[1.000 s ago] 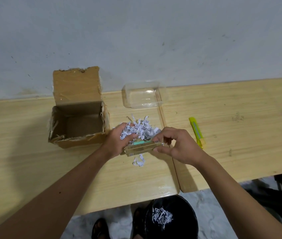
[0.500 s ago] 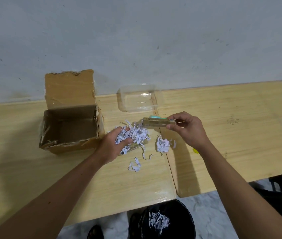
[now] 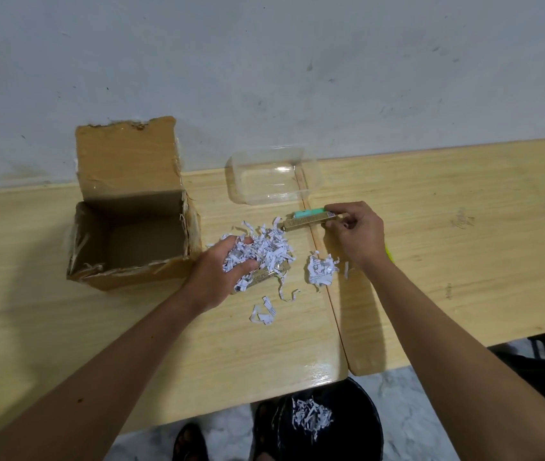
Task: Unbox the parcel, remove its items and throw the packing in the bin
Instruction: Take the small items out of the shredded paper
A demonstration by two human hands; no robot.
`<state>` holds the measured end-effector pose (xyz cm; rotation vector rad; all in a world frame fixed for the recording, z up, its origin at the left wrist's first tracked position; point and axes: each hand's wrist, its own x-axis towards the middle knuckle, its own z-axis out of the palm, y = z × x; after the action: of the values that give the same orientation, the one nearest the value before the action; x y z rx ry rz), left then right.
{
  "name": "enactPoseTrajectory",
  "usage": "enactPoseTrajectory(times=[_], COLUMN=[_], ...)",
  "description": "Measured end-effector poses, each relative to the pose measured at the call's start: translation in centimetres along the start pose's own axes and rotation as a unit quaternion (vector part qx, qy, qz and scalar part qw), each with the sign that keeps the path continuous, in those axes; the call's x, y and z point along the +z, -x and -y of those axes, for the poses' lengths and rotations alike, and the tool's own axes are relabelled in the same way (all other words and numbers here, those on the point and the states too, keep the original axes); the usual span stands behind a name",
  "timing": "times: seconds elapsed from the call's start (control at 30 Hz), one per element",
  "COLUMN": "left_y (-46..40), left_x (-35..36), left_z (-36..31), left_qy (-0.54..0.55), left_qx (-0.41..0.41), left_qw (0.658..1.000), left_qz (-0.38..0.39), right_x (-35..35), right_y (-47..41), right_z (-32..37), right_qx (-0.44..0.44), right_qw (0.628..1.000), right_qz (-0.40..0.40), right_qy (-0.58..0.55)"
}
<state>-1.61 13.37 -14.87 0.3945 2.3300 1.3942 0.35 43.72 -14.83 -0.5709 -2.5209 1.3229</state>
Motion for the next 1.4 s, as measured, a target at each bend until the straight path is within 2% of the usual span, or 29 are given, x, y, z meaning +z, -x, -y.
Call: enactPoseTrajectory(times=[0.1,0.2,0.3,0.43,0.53,0.73,0.83,1.1,1.27,1.4], left_y=[0.0,0.2,0.4,0.6,0.7,0.6,0.6,0.9,0.9,0.6], left_x=[0.0,0.0,-0.2,-0.3,-0.4,-0.4,-0.3,-0.1,0.1,0.2], left_z=[-0.1,-0.3,-0.9,-1.5,-1.6,-1.0,-1.1,-1.0,-0.5,-0.1], left_qy=[-0.005,-0.014,-0.020,-0.012,-0.004,0.018,0.021,0.035,0.022,0.002], left_qx=[0.000,0.005,-0.006,-0.021,-0.027,-0.032,-0.018,-0.012,0.003,0.015], left_qw=[1.000,1.000,1.000,1.000,1.000,0.999,1.000,0.999,0.999,1.000], left_qz=[0.004,0.004,0.005,-0.001,-0.001,0.001,-0.007,0.000,0.027,0.005], right_x=[0.0,-0.1,0.1,0.9,1.8,3.1,3.5,3.8,3.9,3.5], right_y=[0.5,1.8,3.5,5.4,6.3,6.6,6.4,7.3,7.6,7.6], right_z=[0.1,0.7,1.5,3.1,4.2,4.0,3.3,2.7,3.5,3.6], right_qx=[0.010,0.030,0.034,0.003,-0.026,-0.129,-0.128,-0.130,-0.149,-0.115], right_qw=[1.000,0.998,0.995,0.990,0.983,0.964,0.961,0.942,0.930,0.940], right_qz=[-0.018,-0.025,0.023,0.113,0.152,0.231,0.246,0.309,0.335,0.319], right_qy=[0.012,-0.041,-0.094,-0.087,-0.098,-0.025,0.010,0.017,0.043,0.016])
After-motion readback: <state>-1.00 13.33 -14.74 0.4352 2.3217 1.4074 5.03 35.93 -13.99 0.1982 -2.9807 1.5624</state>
